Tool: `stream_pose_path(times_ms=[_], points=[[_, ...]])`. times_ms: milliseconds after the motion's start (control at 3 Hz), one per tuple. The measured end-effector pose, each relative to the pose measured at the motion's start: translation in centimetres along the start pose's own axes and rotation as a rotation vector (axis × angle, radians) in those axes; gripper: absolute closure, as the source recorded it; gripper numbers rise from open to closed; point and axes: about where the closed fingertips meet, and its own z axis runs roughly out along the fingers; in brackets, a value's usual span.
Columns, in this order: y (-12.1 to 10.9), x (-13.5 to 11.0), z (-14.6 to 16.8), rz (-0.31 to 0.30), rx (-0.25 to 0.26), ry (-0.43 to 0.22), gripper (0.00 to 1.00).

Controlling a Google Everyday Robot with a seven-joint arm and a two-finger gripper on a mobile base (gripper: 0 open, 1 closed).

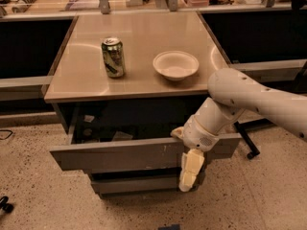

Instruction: Open top drawer

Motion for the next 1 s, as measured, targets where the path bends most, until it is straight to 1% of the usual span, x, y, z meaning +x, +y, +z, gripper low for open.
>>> stream_pose_path(times_ms=[333,667,1000], points=[[2.3,0.3,0.2,0.036,-0.058,-0.005,0.00],[5.7,1.3,-0.3,0.104,-0.131,0.017,0.00],[5.7,1.3,-0.3,0.104,-0.131,0.017,0.00]])
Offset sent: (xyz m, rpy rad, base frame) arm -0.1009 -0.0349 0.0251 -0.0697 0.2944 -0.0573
